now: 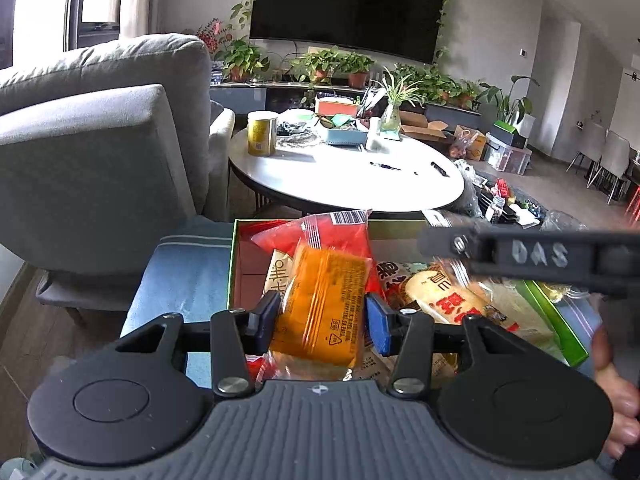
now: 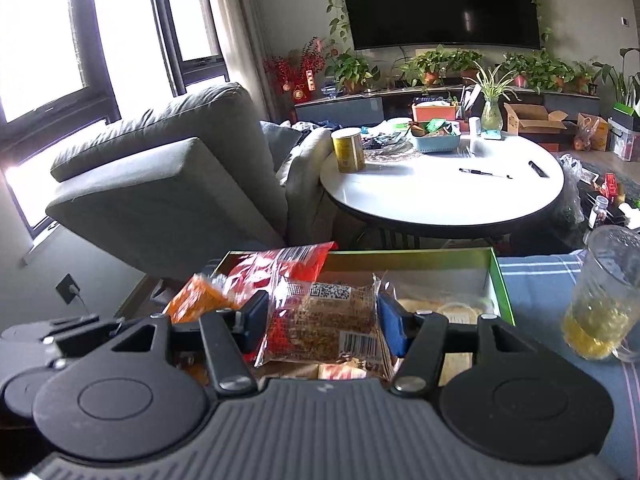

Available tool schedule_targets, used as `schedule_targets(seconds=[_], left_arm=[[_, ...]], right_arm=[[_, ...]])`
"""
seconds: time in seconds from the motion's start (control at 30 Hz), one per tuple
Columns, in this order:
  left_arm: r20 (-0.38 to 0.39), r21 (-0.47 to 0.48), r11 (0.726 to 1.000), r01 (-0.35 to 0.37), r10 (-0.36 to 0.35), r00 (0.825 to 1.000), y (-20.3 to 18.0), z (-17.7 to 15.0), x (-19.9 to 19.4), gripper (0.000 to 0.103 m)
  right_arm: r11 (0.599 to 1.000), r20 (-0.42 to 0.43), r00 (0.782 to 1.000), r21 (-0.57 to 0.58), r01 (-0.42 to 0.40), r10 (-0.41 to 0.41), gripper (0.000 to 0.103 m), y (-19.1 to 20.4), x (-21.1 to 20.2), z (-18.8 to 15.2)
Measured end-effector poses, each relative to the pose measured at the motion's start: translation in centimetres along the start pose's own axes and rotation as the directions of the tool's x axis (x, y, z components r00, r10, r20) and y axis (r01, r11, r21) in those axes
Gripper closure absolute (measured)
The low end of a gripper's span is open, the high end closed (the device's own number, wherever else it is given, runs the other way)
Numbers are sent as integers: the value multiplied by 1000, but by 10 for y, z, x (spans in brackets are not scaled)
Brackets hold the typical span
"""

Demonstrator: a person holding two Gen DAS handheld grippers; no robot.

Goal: Organize snacks
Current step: 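Lower both packets into the box and open both grippers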

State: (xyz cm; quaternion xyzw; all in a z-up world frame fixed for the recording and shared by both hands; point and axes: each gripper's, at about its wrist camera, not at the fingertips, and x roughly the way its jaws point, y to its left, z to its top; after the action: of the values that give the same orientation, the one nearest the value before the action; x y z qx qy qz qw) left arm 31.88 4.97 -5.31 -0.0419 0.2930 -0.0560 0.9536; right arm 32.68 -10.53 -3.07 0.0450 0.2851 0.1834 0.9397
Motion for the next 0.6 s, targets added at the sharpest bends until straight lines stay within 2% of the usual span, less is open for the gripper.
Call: schedule_targets(seconds=[0.2, 0.4, 0.6], left_arm=[[7, -8, 1000, 3, -3, 1000, -5, 2, 4, 52], [9, -2, 1000, -5, 5, 1000, -6, 0, 1, 50], [23, 20, 1000, 0, 0, 1000, -13, -2, -8, 46]], right_arm=[[999, -11, 1000, 53, 5, -5, 25, -8, 21, 6], [997, 19, 1000, 74, 15, -16, 25, -12, 8, 3], [996, 10, 1000, 87, 1, -2, 25, -13, -3, 1]])
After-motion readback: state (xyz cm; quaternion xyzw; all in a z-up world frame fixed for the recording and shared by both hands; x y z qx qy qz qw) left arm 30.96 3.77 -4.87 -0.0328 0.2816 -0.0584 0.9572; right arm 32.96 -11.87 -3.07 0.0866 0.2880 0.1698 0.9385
